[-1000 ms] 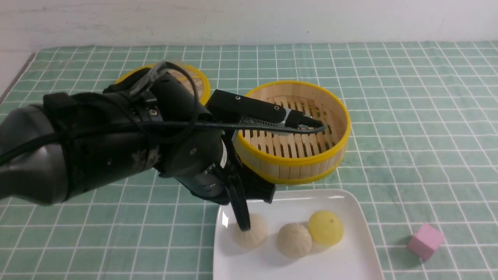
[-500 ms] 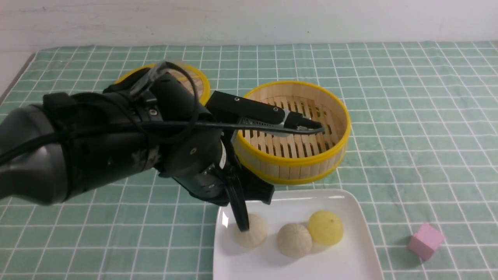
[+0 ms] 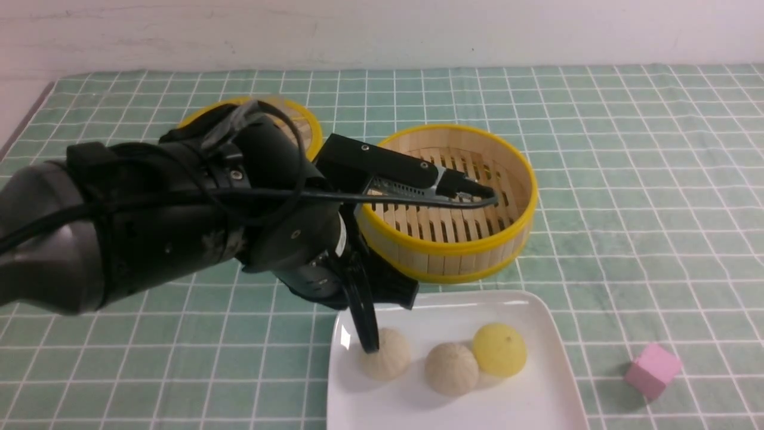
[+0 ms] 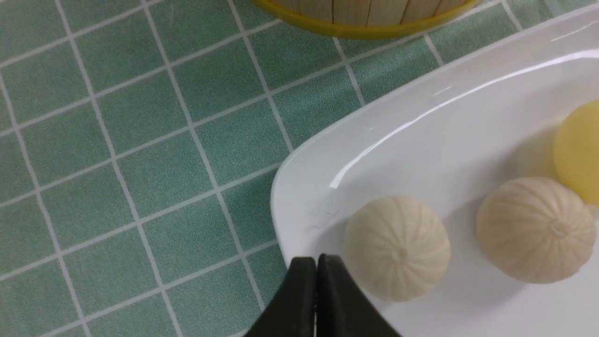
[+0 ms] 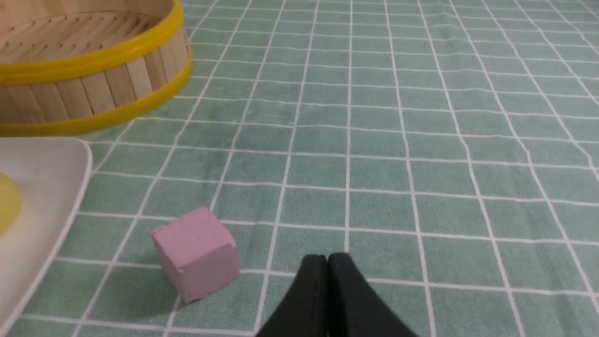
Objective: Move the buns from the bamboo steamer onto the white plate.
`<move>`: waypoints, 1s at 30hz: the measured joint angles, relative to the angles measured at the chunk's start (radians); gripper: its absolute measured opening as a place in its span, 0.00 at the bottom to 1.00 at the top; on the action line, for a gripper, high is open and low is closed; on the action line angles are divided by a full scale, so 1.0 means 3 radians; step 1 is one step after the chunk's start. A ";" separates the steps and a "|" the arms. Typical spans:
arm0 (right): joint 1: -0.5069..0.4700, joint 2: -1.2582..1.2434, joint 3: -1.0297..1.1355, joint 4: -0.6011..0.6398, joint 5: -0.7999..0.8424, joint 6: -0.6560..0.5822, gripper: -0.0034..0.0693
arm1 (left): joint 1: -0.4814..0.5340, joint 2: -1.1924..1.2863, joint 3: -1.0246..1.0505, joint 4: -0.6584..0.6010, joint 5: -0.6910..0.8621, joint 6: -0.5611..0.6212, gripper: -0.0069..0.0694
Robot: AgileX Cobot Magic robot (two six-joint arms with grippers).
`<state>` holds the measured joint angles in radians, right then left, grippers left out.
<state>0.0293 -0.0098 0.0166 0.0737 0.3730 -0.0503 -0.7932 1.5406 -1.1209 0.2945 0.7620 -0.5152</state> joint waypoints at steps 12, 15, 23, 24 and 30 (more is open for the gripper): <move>-0.0243 0.0000 -0.0009 -0.0023 0.0046 0.0000 0.08 | 0.0000 -0.0857 0.0000 0.0239 0.0423 0.0003 0.12; -0.0243 0.0000 -0.0009 -0.0023 0.0046 0.0000 0.08 | 0.0000 -0.1251 0.0001 0.0358 0.0739 0.0003 0.12; -0.0243 0.0000 -0.0009 -0.0023 0.0047 0.0000 0.08 | 0.0000 -0.2606 0.0418 0.0224 0.1038 0.0013 0.12; -0.0243 0.0000 -0.0009 -0.0023 0.0047 0.0000 0.08 | 0.0000 -0.2649 0.0478 0.0213 0.1002 0.0013 0.12; -0.0243 0.0000 -0.0009 -0.0023 0.0047 0.0000 0.09 | 0.0000 -0.3767 0.1515 -0.0064 -0.0144 -0.0038 0.12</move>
<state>-0.0437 -0.0098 0.0138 0.0667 0.3870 -0.0503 -0.7932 0.4104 -0.6663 0.2752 0.7188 -0.5266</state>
